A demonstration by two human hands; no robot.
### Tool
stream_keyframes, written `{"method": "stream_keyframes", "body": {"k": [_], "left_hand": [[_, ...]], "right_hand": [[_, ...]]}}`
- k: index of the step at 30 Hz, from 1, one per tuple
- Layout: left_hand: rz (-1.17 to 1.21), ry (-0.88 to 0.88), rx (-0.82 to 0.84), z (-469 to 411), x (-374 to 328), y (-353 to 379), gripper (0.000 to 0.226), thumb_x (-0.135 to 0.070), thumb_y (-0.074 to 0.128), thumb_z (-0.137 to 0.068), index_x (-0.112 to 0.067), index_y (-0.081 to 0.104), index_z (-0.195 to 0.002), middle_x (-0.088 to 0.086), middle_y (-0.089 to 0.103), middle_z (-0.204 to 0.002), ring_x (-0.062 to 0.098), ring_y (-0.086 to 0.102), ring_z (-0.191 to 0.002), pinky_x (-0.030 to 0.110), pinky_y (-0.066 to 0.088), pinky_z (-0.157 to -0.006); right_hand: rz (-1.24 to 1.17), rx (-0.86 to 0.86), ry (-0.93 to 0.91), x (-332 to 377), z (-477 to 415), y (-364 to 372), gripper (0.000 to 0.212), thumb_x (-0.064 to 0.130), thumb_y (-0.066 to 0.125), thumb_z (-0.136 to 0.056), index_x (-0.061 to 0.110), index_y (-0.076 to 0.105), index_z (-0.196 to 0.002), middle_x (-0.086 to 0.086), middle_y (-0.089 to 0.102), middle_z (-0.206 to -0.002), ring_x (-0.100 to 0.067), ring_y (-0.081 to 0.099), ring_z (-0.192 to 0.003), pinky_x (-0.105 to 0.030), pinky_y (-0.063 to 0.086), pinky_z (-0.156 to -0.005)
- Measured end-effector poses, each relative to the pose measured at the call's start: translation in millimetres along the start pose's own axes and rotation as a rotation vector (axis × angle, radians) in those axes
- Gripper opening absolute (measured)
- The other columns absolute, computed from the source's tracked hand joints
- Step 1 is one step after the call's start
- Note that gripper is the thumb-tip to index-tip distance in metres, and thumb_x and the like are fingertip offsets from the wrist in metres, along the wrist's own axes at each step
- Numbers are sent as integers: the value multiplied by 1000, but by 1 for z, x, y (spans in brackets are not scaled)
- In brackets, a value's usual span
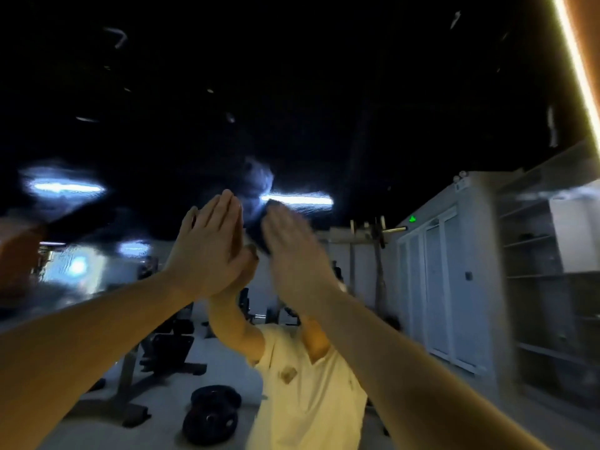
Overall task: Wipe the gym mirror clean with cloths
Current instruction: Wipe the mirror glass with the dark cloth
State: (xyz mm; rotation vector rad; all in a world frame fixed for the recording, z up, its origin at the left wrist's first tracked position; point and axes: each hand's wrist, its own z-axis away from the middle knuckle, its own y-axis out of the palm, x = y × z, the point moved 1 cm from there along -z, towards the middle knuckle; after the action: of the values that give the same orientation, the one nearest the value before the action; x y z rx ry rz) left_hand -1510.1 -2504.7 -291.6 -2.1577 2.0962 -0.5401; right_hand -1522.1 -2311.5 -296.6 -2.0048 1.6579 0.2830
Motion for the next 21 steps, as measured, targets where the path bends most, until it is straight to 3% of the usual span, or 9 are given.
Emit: {"method": "stream_keyframes", "body": {"k": [2,4,6,9,12,15,17,19,21], "left_hand": [[18,28,-42,1,4,2,90,-62,20,-94,-4,19,-164,16,15,-171,31,16,-159,57,17,-126],[17,50,-78,3,7,5,88,-63,20,-98,-5,16,-164,14,12,-172,28,11,-159,55,14,-128],[44,50,-105,5,7,11,87,-64,19,-101,-7,11,-165,12,6,-173,26,4,-160,53,10,-129],[93,70,-123,3,7,15,86,-64,23,-102,-6,11,-165,12,6,-173,27,6,-160,53,11,-129],[149,146,-184,-1,20,2,76,-55,37,-102,-5,33,-159,13,33,-166,26,29,-152,45,19,-126],[206,188,-237,-8,39,-12,63,-42,41,-98,-5,50,-148,13,53,-150,24,42,-138,35,21,-120],[188,165,-280,-4,45,-16,60,-35,39,-95,-2,53,-144,16,56,-145,26,45,-135,42,28,-118],[184,117,-348,7,44,-14,59,-29,38,-92,1,54,-140,20,59,-141,28,46,-133,48,34,-115],[205,43,-350,23,38,-9,60,-29,37,-91,1,54,-140,20,57,-143,29,46,-135,46,32,-116]], "right_hand": [[-14,43,-115,13,1,-3,71,26,39,-105,7,1,-163,-12,-12,-171,-25,-15,-157,-43,-10,-128],[71,-30,-65,-4,6,-6,69,29,38,-102,8,12,-163,-11,1,-172,-24,-5,-159,-43,-7,-127],[153,-122,110,-36,8,-8,67,31,38,-100,8,24,-161,-12,16,-170,-26,10,-158,-47,4,-128],[135,-166,436,-87,-17,-20,65,33,20,-102,6,20,-161,-14,16,-170,-28,12,-158,-50,13,-128],[27,-212,592,-87,-77,-27,64,29,24,-104,5,13,-162,-16,8,-171,-29,5,-159,-47,12,-128],[58,-198,417,-34,-132,-25,70,22,35,-100,5,7,-163,-17,2,-171,-31,1,-159,-47,10,-129],[42,-117,208,6,-138,-21,73,23,35,-101,6,2,-163,-16,-5,-171,-30,-6,-158,-44,1,-129],[26,-54,40,34,-110,-16,70,27,34,-103,6,3,-163,-13,-7,-172,-26,-10,-158,-39,-11,-127],[42,-81,-129,44,-58,-4,71,28,37,-99,7,16,-163,-12,6,-171,-25,-3,-158,-38,-15,-122]]}}
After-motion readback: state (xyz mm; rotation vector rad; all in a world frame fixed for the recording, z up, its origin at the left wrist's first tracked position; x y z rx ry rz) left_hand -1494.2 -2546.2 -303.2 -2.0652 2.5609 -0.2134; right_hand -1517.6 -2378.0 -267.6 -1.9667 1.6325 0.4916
